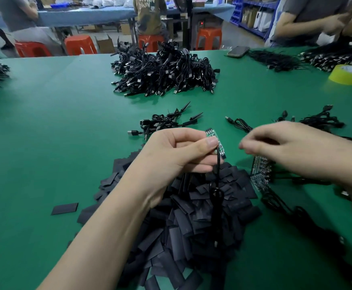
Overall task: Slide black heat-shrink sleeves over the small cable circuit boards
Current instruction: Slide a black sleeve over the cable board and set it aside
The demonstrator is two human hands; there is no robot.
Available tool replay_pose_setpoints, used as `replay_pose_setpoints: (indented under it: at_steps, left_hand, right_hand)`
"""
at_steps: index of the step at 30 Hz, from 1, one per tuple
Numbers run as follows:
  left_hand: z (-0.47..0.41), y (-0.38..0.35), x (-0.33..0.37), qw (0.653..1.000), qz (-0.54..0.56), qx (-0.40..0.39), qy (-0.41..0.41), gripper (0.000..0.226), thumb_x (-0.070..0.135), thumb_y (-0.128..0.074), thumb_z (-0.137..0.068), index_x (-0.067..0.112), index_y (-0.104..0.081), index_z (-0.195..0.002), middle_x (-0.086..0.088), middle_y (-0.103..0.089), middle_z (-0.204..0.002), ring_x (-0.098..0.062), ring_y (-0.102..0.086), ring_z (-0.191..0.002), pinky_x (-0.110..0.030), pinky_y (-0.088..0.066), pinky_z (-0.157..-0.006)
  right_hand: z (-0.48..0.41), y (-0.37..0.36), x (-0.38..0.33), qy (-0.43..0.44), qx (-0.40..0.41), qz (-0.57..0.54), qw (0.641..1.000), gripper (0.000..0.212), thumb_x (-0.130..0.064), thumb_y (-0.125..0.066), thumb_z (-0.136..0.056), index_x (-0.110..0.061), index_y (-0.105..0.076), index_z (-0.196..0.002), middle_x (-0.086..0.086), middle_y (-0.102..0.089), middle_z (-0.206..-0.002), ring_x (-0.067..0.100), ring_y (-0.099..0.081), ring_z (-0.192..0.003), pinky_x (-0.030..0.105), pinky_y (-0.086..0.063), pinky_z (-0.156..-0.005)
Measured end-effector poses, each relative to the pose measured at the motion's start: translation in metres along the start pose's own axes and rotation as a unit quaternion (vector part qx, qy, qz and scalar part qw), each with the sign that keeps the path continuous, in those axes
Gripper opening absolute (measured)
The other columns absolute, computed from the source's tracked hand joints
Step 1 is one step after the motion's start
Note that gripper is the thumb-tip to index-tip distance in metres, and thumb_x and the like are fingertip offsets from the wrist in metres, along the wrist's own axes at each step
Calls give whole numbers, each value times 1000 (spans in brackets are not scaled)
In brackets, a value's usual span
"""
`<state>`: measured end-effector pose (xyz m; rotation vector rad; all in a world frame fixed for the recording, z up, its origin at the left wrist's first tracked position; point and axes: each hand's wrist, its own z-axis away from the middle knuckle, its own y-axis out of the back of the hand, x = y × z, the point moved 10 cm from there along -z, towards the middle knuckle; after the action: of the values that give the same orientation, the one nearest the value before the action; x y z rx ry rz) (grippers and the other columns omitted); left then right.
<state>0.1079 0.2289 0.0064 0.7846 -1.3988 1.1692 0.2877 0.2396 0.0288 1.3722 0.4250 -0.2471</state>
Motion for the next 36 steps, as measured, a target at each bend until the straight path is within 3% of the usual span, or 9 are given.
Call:
replay_pose_setpoints:
  at_steps: [3,7,11,14,17,19,23,31,36]
  left_hand:
    - [1,2,14,996,-34,30,-71,14,23,-77,-76,12,-74,-84,0,-74,-69,-5,-68,-60,-14,-53,-57]
    - [5,14,35,972,-136,94,-164,4,23,-80,-83,20,-78,-81,2,-74,-72,-5,-64,-69,-16,-50,-68]
    - [4,23,37,960,-205,108,-157,25,35,-64,-99,29,-76,-78,17,-63,-63,2,-48,-57,-12,-38,-54]
    - [-4,10,20,891,-433,56,-120,20,43,-67,-94,32,-74,-79,20,-67,-68,5,-56,-63,-19,-44,-63]
    - [-6,-5,-17,789,-613,7,-30,25,58,-74,-83,34,-75,-90,13,-74,-87,-8,-67,-88,-31,-54,-81]
    - [-5,-9,-28,740,-672,13,-12,34,64,-73,-80,36,-72,-97,10,-74,-95,-16,-67,-97,-33,-55,-83]
    - [-8,-14,-30,698,-715,25,-32,32,59,-75,-80,34,-72,-100,7,-73,-100,-22,-67,-100,-32,-53,-80]
    - [-4,1,-6,775,-631,17,-30,27,46,-88,-72,38,-76,-95,20,-66,-76,-3,-66,-84,-24,-53,-79]
    - [7,17,38,839,-534,50,-88,21,36,-93,-66,36,-79,-81,19,-71,-72,4,-65,-73,-10,-48,-69]
  right_hand:
    - [6,-14,-42,71,-53,-254,963,54,-70,-44,-87,-30,-76,-103,-16,-77,-100,2,-72,-98,41,-51,-98]
    - [13,-29,-74,138,-96,-307,937,27,-42,-56,-98,-20,-72,-101,-5,-80,-93,11,-74,-94,40,-48,-97]
    - [15,-15,-72,144,-60,-396,905,22,-25,-58,-100,-12,-73,-89,1,-70,-66,19,-72,-67,30,-54,-66]
    - [18,-4,-68,140,-56,-467,871,23,-28,-60,-97,-12,-75,-90,0,-54,-58,15,-56,-51,36,-57,-55]
    - [17,-6,-61,118,-55,-445,886,25,-27,-57,-100,-14,-74,-87,-3,-44,-55,11,-40,-40,25,-44,-41]
    - [16,-13,-58,100,-60,-395,911,28,-27,-55,-102,-14,-72,-84,-4,-40,-53,10,-33,-38,23,-34,-37]
    - [14,-19,-55,81,-63,-328,939,30,-30,-53,-101,-17,-71,-81,-8,-37,-53,10,-29,-42,21,-26,-38]
    - [10,-16,-42,64,-34,-190,979,31,-46,-54,-97,-22,-71,-87,-6,-34,-57,15,-27,-50,32,-24,-52]
    - [6,-20,-40,70,-23,-147,986,61,-64,-57,-90,-3,-61,-90,3,-32,-63,17,-26,-54,37,-21,-56]
